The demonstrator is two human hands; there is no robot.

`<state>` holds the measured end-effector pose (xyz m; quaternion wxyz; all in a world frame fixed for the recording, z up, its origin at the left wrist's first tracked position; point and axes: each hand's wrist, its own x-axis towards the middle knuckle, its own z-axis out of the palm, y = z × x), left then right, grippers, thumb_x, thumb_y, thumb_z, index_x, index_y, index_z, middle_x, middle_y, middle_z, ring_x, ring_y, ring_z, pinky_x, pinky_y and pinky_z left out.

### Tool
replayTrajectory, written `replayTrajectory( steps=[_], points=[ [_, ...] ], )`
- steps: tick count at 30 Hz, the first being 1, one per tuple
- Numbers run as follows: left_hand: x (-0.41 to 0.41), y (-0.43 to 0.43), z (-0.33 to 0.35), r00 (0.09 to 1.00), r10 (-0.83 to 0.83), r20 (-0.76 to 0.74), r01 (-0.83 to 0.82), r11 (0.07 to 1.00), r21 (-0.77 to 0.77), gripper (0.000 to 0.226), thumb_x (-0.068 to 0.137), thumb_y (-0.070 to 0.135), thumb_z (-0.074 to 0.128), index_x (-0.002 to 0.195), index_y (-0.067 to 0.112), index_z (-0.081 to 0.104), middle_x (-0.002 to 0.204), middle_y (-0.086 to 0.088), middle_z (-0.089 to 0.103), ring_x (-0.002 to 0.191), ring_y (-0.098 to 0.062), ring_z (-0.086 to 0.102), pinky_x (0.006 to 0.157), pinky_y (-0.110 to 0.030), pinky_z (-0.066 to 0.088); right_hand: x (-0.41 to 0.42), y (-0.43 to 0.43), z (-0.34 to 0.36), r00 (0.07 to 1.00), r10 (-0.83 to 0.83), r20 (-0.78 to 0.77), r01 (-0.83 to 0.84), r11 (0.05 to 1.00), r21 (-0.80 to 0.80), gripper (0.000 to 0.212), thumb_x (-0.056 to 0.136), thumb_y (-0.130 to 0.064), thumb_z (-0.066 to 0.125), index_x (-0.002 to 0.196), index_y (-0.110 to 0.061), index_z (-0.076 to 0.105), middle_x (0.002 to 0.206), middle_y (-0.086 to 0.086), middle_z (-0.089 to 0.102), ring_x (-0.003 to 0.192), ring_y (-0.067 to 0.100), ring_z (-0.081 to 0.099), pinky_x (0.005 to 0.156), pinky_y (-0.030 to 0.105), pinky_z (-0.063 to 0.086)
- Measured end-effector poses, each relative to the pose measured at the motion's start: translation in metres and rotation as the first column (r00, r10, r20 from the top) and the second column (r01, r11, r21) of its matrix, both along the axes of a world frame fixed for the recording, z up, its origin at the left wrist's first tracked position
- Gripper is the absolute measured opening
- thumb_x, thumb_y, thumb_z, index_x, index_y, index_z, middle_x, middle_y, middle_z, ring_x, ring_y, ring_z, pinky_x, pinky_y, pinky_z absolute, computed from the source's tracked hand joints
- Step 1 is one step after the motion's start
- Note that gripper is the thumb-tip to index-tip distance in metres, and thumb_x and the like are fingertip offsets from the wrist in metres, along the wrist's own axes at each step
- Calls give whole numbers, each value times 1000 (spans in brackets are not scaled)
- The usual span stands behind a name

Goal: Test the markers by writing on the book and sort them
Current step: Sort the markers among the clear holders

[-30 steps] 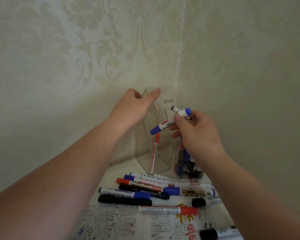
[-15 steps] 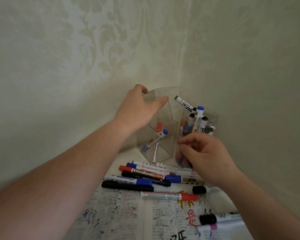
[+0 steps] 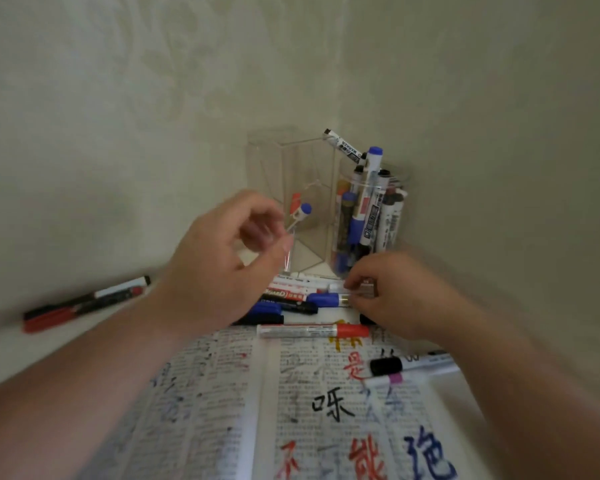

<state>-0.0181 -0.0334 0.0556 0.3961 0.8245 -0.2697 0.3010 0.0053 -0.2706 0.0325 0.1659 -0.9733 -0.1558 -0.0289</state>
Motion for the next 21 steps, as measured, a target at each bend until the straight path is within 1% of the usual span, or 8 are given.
replayTrajectory(
  steps=[2,4,7,12,15,17,19,21],
  points=[
    [-13,2,-16,990,-64,-122,81,988,134,28,86,27,69,107,38,54,92,13,65,70,-15,64,60,-22,50,-2,8,0,1000,24,-10,-24,997,-67,17,92,-30,68,108,-34,72,105,-14,68,94,11,62,88,34,56],
    [-16,6,-27,979,-18,-204,63,974,216,28,88,31,70,104,47,53,90,15,65,67,-16,63,56,-18,46,-5,16,2,999,47,-7,-48,988,-148,21,94,-29,63,113,-36,70,106,-13,68,95,12,62,86,36,58],
    [-12,16,-32,961,21,-275,28,985,171,30,87,23,72,97,47,56,89,17,65,63,-16,60,53,-15,43,-7,23,3,998,67,-11,-67,972,-226,25,96,-25,58,116,-37,67,108,-10,66,95,14,60,83,34,56],
    [-8,24,-43,970,64,-234,-12,976,216,19,89,26,70,97,41,61,91,22,64,72,-14,62,57,-18,45,-7,26,1,996,55,66,-39,975,-220,33,97,-23,56,127,-38,63,117,-7,60,101,15,56,90,34,53],
    [-8,28,-47,993,53,-106,-6,915,403,17,90,41,60,106,39,62,94,23,62,78,-7,61,63,-20,47,-9,20,1,981,103,167,-83,989,-126,34,94,-22,62,126,-32,66,110,-10,60,100,10,50,92,34,51],
    [-10,30,-48,999,33,-22,-19,881,473,29,92,46,58,118,33,60,107,23,58,93,1,56,78,-19,47,-12,21,2,927,215,307,-198,977,-85,28,90,-19,68,117,-26,72,101,-9,64,97,12,50,88,38,51],
    [-15,29,-47,1000,-14,5,10,884,467,39,95,51,58,128,29,55,120,18,54,107,1,51,92,-15,40,-17,29,3,820,341,460,-320,939,-124,24,84,-16,72,107,-19,76,95,-4,67,92,17,53,82,39,50],
    [-21,23,-51,992,-80,-94,108,932,347,38,95,53,59,126,33,51,115,21,58,104,0,57,90,-23,47,-21,41,-1,718,436,543,-429,891,-148,21,81,-14,70,101,-14,77,92,2,66,87,23,56,77,42,49]
  ],
)
